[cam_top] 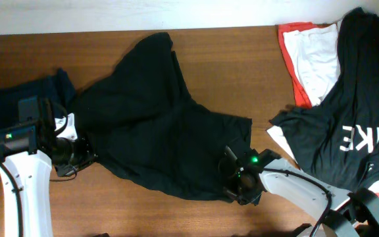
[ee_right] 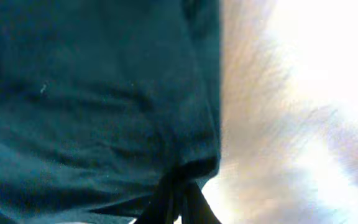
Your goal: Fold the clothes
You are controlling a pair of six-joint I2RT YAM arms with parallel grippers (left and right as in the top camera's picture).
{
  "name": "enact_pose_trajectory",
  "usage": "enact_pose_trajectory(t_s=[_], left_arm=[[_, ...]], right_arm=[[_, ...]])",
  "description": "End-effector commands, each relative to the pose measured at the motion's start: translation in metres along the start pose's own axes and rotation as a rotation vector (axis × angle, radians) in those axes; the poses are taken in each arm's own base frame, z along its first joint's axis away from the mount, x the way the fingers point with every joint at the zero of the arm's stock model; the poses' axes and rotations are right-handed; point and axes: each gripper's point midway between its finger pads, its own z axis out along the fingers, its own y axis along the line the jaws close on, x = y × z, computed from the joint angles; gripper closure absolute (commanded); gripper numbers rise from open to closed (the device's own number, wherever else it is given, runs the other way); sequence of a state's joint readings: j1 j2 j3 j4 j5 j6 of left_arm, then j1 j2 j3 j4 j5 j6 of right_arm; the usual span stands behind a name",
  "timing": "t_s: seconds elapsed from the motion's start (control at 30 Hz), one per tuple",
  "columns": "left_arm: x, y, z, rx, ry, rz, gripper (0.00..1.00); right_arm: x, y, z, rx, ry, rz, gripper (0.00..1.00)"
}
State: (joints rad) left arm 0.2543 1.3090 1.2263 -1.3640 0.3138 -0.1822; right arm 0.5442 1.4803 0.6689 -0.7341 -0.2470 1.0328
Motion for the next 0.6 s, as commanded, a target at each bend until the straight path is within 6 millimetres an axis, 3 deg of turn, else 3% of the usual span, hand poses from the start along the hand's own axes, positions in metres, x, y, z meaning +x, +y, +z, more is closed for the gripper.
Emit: enact_pose_trajectory(t_s=[0.0,0.07,0.1,0.13,0.2,0.23,0.3,0.37,0.43,0.5,0.57], left_arm=[[-0.022,-0.016,-0.002,0.085,-0.086,0.047,1.00],[-0.060,-0.063,-0.015,0.298,-0.245,0.143,0.99],[-0.073,-0.086,-0.024,0.361,-0.310,0.192,0.99],[-0.075,-0.111,-0.032,0.406,-0.348,0.278,1.00],[-0.066,-0.126,-0.033,0.395,-0.334,0.325,1.00],[-0.054,-0.126,-0.027,0.388,-0.282,0.323,0.99],[-0.017,-0.111,-0.014,0.340,-0.112,0.260,0.99],[0.018,-0.093,-0.008,0.280,0.037,0.236,0.99],[0.067,-0.073,-0.011,0.225,0.241,0.195,1.00],[0.095,-0.064,-0.019,0.203,0.358,0.197,1.00],[0.100,-0.066,-0.020,0.204,0.352,0.225,0.99]], right_arm=[[-0.086,0.026,-0.086,-0.107,-0.260,-0.128,0.96],[-0.144,0.030,-0.186,-0.167,-0.451,-0.151,0.96],[-0.159,0.020,-0.227,-0.167,-0.526,-0.108,0.96],[-0.170,-0.006,-0.279,-0.134,-0.608,-0.043,0.96],[-0.166,-0.037,-0.317,-0.068,-0.651,-0.005,0.96],[-0.158,-0.059,-0.323,-0.004,-0.634,0.032,0.96],[-0.140,-0.103,-0.307,0.180,-0.531,0.106,0.96],[-0.123,-0.129,-0.290,0.313,-0.431,0.127,0.96],[-0.105,-0.141,-0.271,0.373,-0.320,0.126,0.96],[-0.092,-0.150,-0.263,0.419,-0.256,0.125,0.96],[-0.090,-0.150,-0.260,0.416,-0.245,0.124,0.96]])
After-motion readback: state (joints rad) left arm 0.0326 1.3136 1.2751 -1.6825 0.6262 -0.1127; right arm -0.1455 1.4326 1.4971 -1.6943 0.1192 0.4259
